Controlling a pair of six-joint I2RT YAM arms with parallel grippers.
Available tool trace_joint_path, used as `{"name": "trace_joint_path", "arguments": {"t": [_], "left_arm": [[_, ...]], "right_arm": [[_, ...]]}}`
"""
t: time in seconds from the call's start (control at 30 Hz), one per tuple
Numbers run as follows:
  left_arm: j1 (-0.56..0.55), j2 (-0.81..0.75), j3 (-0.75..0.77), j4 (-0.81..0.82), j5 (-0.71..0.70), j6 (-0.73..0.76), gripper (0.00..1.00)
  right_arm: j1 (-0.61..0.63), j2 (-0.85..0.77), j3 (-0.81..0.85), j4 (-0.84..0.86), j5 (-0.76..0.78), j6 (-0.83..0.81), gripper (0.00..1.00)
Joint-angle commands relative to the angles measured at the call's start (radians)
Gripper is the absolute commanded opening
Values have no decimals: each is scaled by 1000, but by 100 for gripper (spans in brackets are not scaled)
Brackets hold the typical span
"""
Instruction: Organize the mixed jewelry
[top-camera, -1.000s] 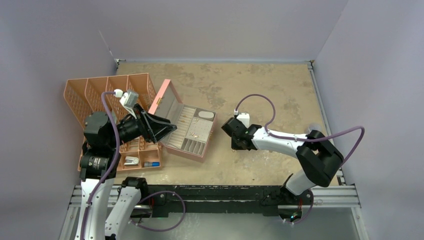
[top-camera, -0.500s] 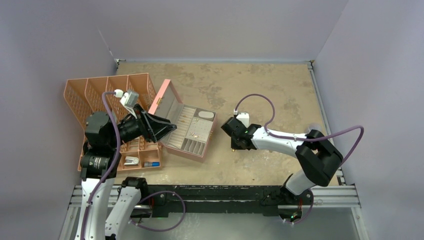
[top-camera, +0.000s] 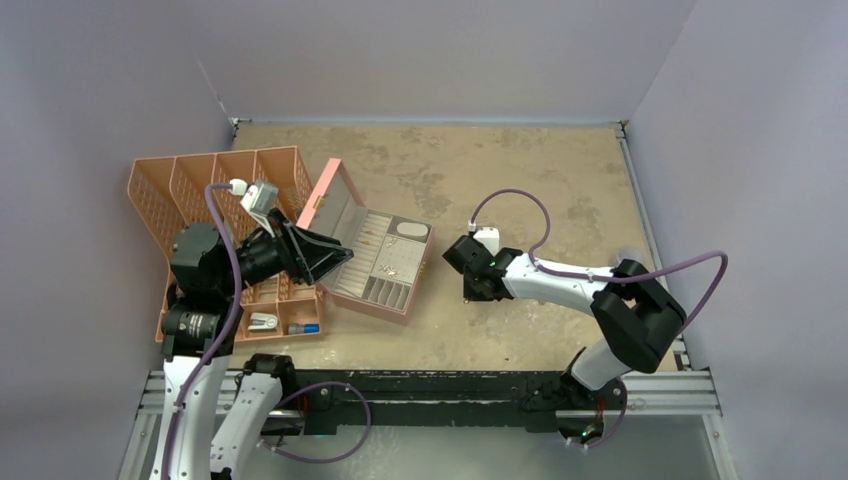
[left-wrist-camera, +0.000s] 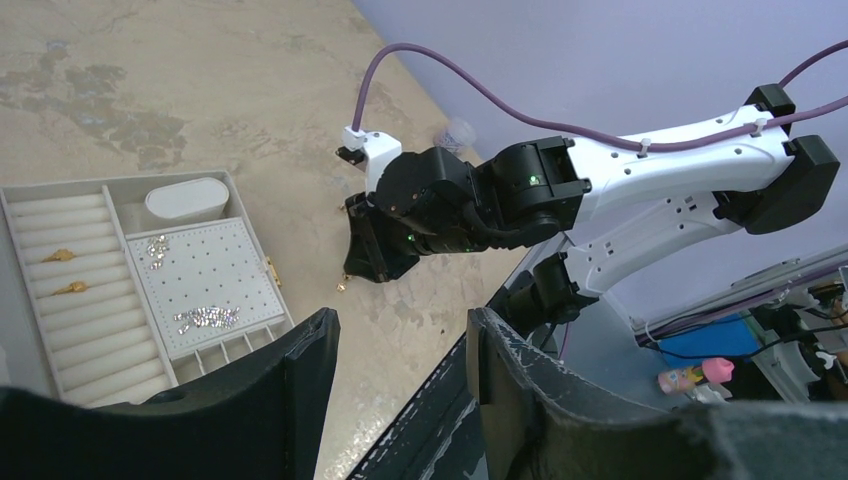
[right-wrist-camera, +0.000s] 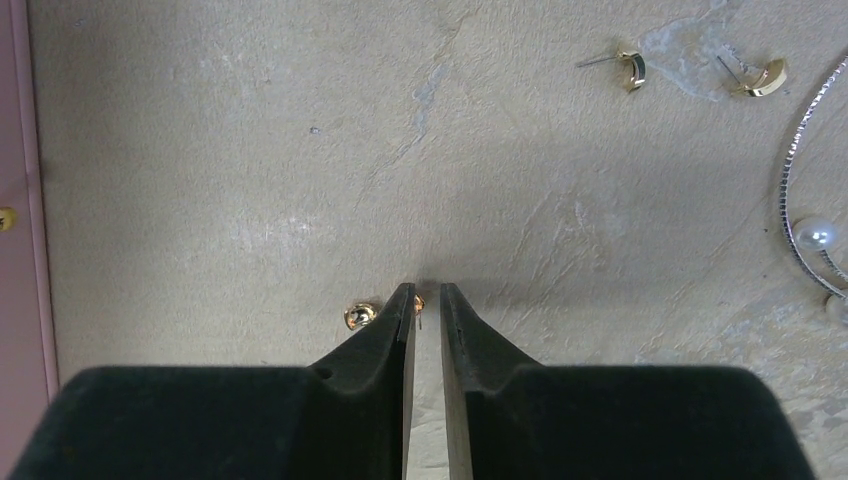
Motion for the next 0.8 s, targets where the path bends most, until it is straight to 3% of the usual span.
{"name": "trace_joint_path", "arguments": {"t": [0.0, 0.37, 0.57, 0.77], "left_arm": [[5, -2, -11, 40, -11, 2, 49], [5, -5, -9, 29, -20, 7, 48], [5, -2, -10, 31, -21, 5, 48], [5, -3, -8, 30, -21, 1, 48]], "right_arm": [[5, -22, 25, -25, 1, 11, 17], [5, -17, 17, -10, -21, 14, 12], [6, -21, 12, -13, -19, 18, 0], [5, -34, 4, -7, -36, 36, 0]]}}
